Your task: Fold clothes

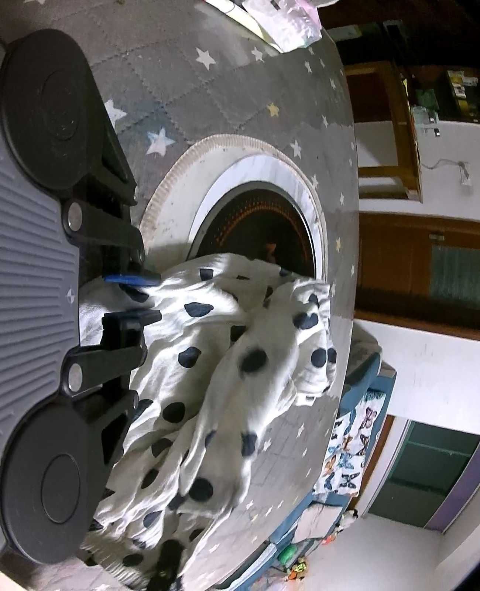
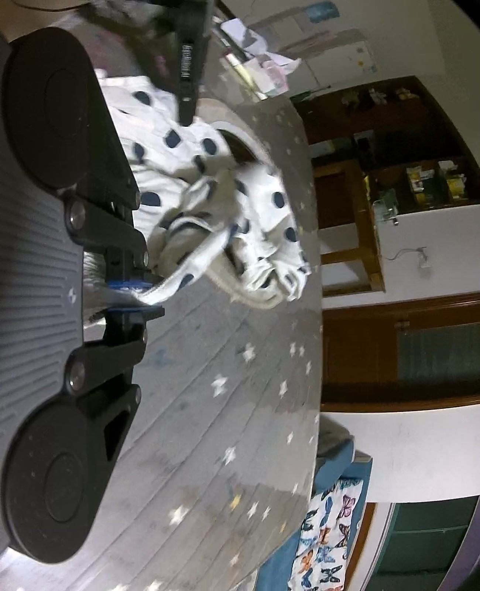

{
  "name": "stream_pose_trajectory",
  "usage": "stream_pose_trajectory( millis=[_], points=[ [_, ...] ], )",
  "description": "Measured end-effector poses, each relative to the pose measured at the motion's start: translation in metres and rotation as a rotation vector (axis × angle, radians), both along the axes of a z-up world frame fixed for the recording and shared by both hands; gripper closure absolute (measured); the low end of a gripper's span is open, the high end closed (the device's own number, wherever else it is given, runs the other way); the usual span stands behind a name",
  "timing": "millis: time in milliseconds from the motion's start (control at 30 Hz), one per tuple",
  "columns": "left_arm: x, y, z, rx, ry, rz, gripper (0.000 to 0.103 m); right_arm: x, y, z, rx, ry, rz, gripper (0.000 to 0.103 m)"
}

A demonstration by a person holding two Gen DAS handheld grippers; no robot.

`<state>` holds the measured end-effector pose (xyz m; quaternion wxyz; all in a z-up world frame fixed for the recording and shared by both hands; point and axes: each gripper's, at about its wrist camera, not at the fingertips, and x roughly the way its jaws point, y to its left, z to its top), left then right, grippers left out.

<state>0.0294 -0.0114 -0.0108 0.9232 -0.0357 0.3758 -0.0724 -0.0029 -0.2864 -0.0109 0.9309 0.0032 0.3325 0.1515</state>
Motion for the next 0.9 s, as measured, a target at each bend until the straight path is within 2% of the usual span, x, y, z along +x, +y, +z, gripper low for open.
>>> stream_pose_trajectory(
  millis=[233, 300, 433, 467, 633, 733, 900],
  points=[
    [-0.010, 0.002, 0.000, 0.012, -0.001, -0.027, 0.093, -0.027, -0.014, 0.003, -0.069, 0.106, -0.002, 0.093],
    [-0.012, 0.004, 0.001, 0.019, -0.004, -0.023, 0.093, -0.031, -0.013, 0.007, -0.089, 0.107, 0.009, 0.081],
    [-0.015, 0.007, 0.009, 0.019, -0.020, -0.025, 0.092, -0.027, -0.009, 0.022, -0.122, 0.060, 0.035, 0.075],
    [-0.016, 0.006, 0.012, 0.018, -0.029, -0.028, 0.092, -0.024, -0.008, 0.027, -0.129, 0.044, 0.042, 0.070],
    [-0.017, -0.003, 0.024, -0.010, -0.063, -0.073, 0.092, 0.004, 0.017, 0.046, -0.137, -0.043, 0.118, 0.067],
    [-0.014, -0.011, 0.021, -0.021, -0.059, -0.110, 0.092, 0.032, 0.048, 0.052, -0.148, -0.090, 0.189, 0.063],
    [-0.004, -0.020, 0.010, -0.030, -0.032, -0.141, 0.092, 0.078, 0.092, 0.052, -0.148, -0.101, 0.282, 0.061]
  ],
)
